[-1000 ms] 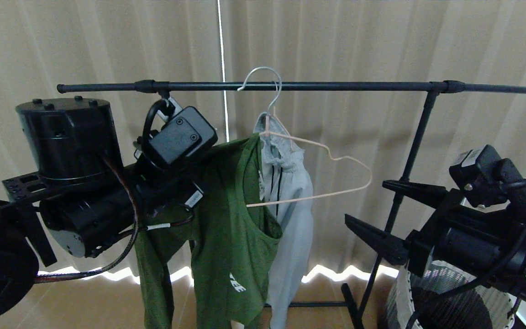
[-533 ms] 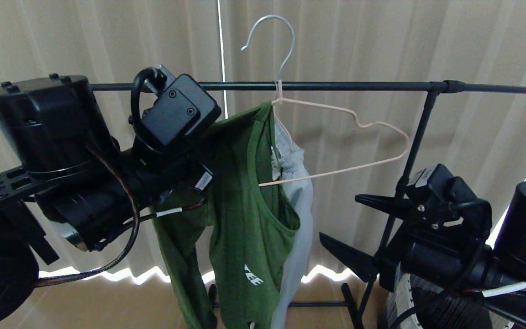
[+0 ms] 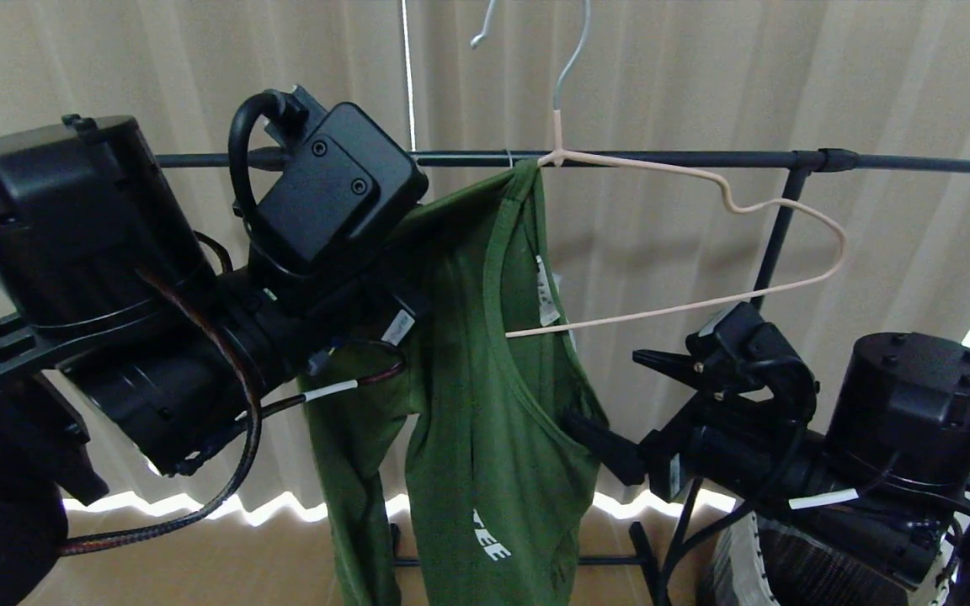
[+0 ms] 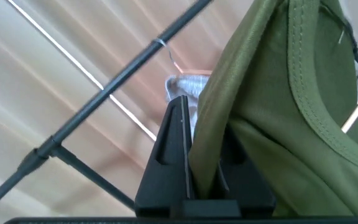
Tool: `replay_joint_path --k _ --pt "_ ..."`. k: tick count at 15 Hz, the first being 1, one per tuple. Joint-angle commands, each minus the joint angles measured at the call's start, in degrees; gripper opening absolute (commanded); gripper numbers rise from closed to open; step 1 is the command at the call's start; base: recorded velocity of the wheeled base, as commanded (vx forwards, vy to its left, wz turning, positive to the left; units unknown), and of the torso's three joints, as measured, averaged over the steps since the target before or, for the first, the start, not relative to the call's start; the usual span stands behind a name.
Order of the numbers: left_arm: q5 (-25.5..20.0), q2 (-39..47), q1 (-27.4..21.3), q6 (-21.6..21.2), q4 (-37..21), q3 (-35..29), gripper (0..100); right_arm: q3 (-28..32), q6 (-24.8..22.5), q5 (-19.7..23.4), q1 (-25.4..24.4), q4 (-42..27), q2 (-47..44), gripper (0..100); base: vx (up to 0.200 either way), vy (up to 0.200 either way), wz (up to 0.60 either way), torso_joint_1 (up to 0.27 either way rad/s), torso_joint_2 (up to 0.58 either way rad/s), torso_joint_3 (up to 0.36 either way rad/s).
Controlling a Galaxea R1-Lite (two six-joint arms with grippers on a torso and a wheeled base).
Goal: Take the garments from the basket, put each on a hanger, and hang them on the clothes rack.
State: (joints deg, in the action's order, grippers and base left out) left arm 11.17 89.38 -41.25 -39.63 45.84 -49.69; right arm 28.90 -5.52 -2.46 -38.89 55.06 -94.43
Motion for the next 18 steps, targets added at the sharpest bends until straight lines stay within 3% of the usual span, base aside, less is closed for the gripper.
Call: replay_joint_path --k 1,10,14,15,18 --pt "0.1 -0.2 -0.2 0.0 0.0 0.0 0 -0.1 0.0 0.0 0.7 0.0 -1.2 100 0.0 0.0 0.0 0.0 0.0 0.0" --pt "0.1 -1.1 -0.8 0.9 0.0 0.3 0 -3.2 -0.3 -0.3 4.7 0.4 -2.0 100 0.0 0.0 0.0 0.0 0.0 0.0" --pt "0.5 -1.3 0.9 0.8 0.0 0.6 0 -4.7 -2.7 -1.7 12.2 0.4 0.7 100 0.0 0.0 0.0 0.0 0.0 0.0" --pt "0.5 -1.6 2.5 0.6 0.0 1.0 0 -4.1 -3.6 -1.7 16.8 0.4 2.5 100 0.0 0.0 0.0 0.0 0.0 0.0" --pt "0.6 -2.5 3.5 -0.4 0.0 6.1 0 -1.7 -3.7 -1.6 21.2 0.3 3.6 100 0.0 0.0 0.0 0.0 0.0 0.0"
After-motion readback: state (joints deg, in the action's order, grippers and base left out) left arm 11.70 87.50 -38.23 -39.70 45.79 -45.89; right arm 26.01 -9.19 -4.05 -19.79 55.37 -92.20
